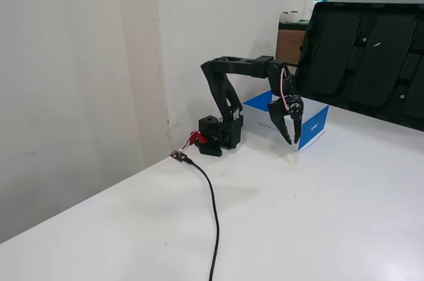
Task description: Pick the gray block and keep it in the box.
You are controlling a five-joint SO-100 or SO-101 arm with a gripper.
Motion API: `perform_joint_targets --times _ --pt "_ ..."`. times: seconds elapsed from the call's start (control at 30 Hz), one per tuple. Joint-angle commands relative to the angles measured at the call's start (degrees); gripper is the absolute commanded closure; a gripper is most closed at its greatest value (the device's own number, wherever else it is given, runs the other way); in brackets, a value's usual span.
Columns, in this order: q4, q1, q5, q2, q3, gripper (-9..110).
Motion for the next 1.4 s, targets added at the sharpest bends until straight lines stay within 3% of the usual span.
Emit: perform_joint_targets --times 0.0,0.53,1.2,1.37 --pt "-6.06 3.69 0.18 9.93 7.38 101" --pt "-19.95 5.89 0.79 38.06 38.23 101" --pt "-5.01 6.94 0.97 80.51 56.51 101" --pt "-4.75 7.21 0.97 81.56 58.45 101"
